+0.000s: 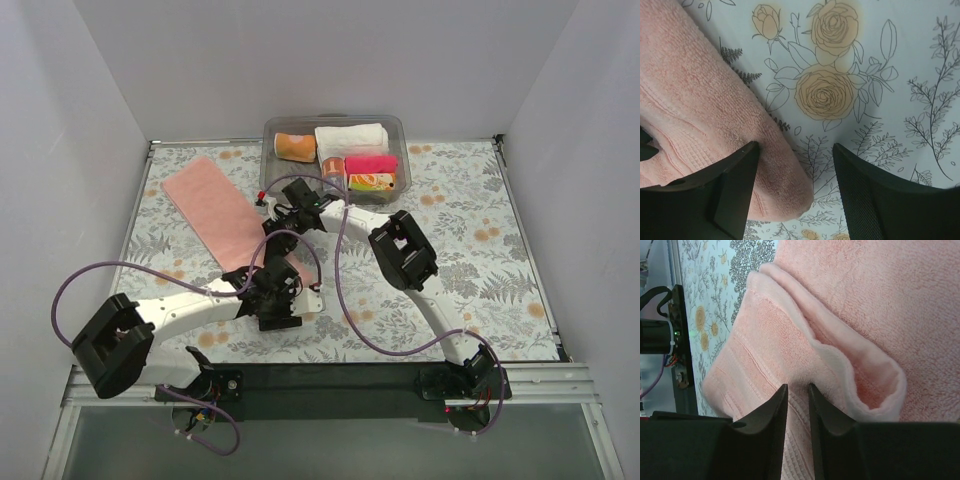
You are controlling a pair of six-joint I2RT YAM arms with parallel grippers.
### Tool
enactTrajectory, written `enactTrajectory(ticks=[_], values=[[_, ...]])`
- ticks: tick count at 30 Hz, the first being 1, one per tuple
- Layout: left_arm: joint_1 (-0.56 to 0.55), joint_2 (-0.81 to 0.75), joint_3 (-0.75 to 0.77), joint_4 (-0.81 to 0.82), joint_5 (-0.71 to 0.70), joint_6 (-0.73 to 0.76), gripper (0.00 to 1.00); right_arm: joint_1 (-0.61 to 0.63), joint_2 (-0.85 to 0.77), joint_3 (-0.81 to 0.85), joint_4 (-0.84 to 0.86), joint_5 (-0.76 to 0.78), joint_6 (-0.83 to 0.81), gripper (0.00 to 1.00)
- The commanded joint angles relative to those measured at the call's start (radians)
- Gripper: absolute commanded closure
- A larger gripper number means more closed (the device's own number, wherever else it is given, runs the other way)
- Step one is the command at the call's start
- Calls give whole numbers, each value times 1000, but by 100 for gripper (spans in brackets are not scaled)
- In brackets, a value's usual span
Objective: Roll the towels
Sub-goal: Roll the towel
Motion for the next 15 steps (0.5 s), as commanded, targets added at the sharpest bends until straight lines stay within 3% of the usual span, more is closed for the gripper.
enactTrajectory(ticks=[1, 8, 15], values=[[-7, 33, -11, 68, -109, -19, 44, -6, 0, -17, 29, 43, -31, 74], [-35, -38, 20, 46, -29, 0, 48, -3, -4, -51, 31, 50, -43, 74], [-62, -41, 58, 32, -98, 3, 46, -1, -10, -66, 31, 49, -45, 74]])
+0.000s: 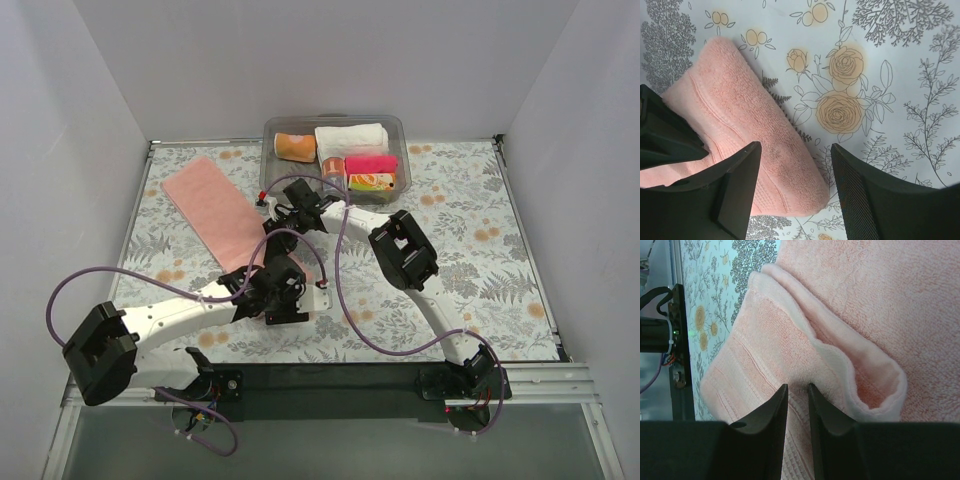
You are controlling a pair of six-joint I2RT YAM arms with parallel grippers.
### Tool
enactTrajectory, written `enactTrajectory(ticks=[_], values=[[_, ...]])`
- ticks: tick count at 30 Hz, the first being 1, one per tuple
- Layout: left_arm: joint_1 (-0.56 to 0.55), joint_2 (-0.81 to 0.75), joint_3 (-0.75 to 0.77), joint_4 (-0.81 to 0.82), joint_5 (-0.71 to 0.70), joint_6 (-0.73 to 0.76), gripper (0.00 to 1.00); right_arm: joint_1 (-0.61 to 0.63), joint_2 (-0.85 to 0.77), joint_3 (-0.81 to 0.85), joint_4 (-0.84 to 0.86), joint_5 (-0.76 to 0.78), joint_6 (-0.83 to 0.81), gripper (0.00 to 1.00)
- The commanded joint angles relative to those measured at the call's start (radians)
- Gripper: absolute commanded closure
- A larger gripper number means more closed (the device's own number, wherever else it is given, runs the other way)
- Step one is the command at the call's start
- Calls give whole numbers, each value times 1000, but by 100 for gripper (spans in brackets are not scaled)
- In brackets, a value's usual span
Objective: Roll the towels
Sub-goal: Roll the towel
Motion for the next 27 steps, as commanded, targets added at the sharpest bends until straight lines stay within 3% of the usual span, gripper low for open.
enactTrajectory(ticks=[1, 12, 19, 20, 21, 27], values=[[-5, 22, 11, 11, -50, 7, 46, 3, -12, -45, -19, 62, -40, 74], [-5, 164, -55, 78, -156, 7, 48, 1, -20, -83, -19, 64, -60, 74], [-5, 129, -42, 32, -66, 7, 77, 6, -30, -113, -21, 67, -68, 75], [-6, 128, -37, 20, -55, -5, 83, 9, -30, -119, -21, 67, -70, 75], [-5, 121, -31, 2, -35, -15, 98, 10, -33, -123, -21, 68, -70, 75], [-3, 30, 26, -87, 108, -50, 100, 26, -79, -197, -24, 68, -111, 75]])
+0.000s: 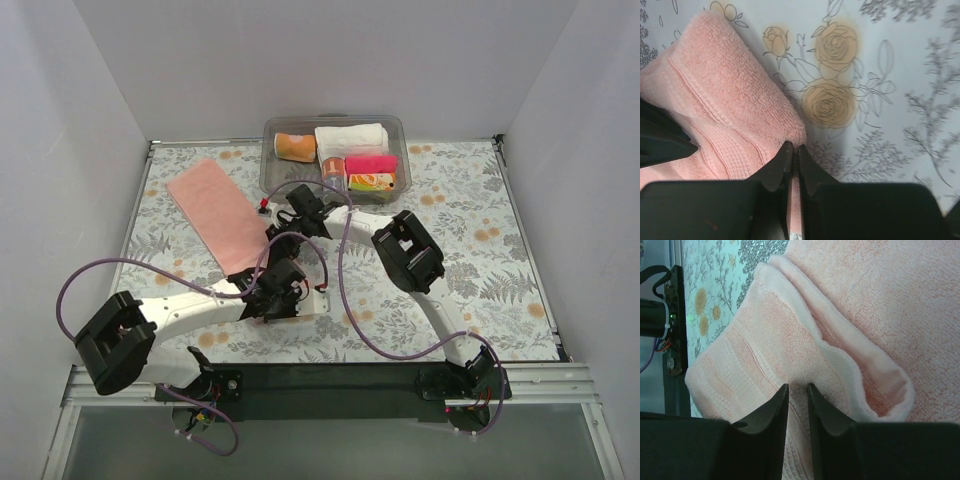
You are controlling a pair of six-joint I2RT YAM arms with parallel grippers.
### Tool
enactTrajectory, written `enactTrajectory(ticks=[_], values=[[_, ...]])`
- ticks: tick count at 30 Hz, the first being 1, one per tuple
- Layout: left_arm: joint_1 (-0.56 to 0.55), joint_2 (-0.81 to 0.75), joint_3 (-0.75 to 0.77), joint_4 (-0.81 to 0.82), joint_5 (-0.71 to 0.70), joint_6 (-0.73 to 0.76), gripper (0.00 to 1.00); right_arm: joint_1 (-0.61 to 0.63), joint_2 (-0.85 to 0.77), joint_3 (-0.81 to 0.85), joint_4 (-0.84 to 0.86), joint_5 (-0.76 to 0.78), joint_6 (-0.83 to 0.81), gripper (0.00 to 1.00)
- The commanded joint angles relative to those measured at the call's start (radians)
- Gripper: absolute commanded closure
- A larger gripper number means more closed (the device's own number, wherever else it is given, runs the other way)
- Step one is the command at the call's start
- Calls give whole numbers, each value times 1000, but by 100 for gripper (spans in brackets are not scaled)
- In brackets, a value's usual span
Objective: Roll the towels
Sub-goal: Roll the towel
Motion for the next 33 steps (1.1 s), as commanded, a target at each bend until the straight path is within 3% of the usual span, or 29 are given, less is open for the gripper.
enactTrajectory(ticks=[1, 8, 16, 25, 33], values=[[3, -78, 55, -117, 195, -38, 100, 18, -25, -74, -89, 67, -64, 75], [55, -92, 61, -169, 295, 17, 100, 16, -105, -71, -158, 67, -127, 74], [85, -90, 91, -198, 359, 54, 100, 64, -166, -39, -168, -52, -132, 72], [245, -104, 170, -272, 491, 108, 100, 142, -30, -65, -230, 12, -216, 77], [388, -67, 193, -324, 572, 203, 100, 144, -77, -88, -282, 49, -274, 78]])
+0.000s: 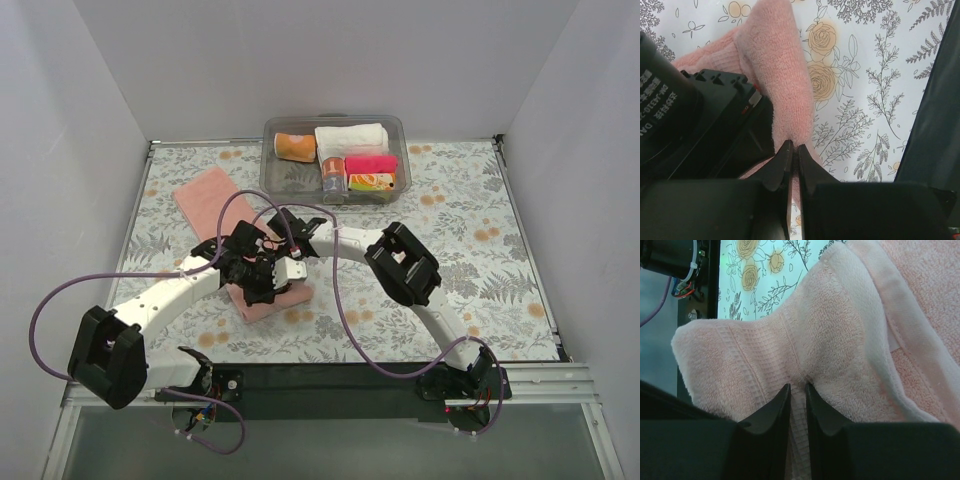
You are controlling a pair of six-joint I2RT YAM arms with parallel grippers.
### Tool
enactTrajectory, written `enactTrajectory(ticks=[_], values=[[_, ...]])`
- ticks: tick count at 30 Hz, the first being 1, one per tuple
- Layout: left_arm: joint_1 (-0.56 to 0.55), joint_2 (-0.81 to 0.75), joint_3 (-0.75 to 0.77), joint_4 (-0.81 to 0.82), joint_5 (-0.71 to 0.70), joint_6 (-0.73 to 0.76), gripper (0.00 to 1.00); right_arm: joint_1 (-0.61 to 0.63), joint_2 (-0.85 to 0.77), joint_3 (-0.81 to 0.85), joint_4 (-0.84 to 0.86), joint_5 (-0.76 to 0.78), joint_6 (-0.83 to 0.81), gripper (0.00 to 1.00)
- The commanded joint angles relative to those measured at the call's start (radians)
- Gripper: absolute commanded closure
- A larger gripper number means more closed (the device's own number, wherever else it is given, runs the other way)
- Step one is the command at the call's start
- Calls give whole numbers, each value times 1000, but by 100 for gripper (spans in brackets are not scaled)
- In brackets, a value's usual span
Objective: Roll the towels
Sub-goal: Roll the towel
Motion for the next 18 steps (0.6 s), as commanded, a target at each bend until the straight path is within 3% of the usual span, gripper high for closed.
enactTrajectory(ticks=[1, 10, 18], values=[[37, 1, 39, -44, 89, 86, 100, -5, -25, -4, -121, 91, -67, 78], [39, -41, 36, -139, 204, 164, 100, -66, 13, 244, -157, 112, -15, 71], [39, -30, 56, -174, 235, 169, 100, -66, 133, 322, -123, 147, 31, 68]])
